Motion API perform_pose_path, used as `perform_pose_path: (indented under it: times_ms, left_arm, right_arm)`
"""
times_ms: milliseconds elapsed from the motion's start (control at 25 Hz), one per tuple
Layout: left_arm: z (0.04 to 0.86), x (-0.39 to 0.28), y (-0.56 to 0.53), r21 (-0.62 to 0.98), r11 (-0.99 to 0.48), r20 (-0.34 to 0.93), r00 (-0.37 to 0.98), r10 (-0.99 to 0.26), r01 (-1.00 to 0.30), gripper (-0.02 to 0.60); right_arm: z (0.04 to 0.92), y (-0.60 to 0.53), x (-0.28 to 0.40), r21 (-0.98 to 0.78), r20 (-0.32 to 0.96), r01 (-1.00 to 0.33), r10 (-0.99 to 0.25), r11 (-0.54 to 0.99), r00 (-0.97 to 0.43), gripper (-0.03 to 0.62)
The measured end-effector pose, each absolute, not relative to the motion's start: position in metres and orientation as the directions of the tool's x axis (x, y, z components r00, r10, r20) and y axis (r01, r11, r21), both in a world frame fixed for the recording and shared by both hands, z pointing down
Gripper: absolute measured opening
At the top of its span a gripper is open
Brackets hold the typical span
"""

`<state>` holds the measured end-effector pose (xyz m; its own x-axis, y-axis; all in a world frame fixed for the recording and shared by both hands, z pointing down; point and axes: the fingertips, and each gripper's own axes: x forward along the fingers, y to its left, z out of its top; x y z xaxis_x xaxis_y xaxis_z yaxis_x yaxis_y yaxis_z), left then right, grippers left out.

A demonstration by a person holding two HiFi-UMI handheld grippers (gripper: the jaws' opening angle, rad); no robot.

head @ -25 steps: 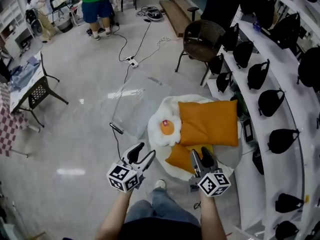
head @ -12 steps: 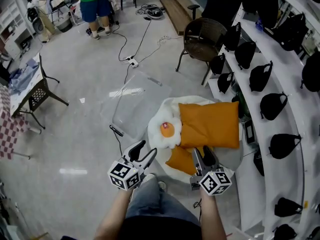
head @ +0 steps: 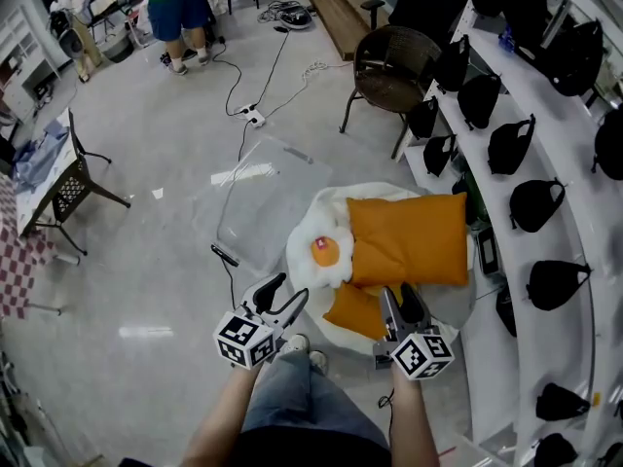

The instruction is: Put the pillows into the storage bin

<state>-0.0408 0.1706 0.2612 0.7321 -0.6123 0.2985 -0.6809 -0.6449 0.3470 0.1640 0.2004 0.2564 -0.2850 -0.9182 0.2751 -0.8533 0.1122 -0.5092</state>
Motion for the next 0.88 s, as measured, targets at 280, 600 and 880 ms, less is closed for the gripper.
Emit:
perform_pose_path:
  times_ms: [280,600,880]
  left_arm:
    - [0.293,-0.024,0.153,0.363,-0.659,0.339,0.752,-0.566,-0.659,0.236]
    - [0.361,0.018,0.129,0.368,-0.692,0.387,0.779,-0.494,-0.622,0.236]
    - [0.446,0.060,0.136,0.384,-0.725,0.438,0.804,-0.402,-0.572,0.236]
  right_arm:
    - [0.285,0.186,0.177,-0.519,0.316,-0.853,-0.915,0.057,-0.253,0.219]
    - [0.355,0.177,0.207,-0.527,0.374,-0.850,-0.902,-0.015,-0.217,0.219]
    - [0.438,0.198,0.247,-0.518,0.424,-0.851,-0.890,-0.087,-0.167,0.219]
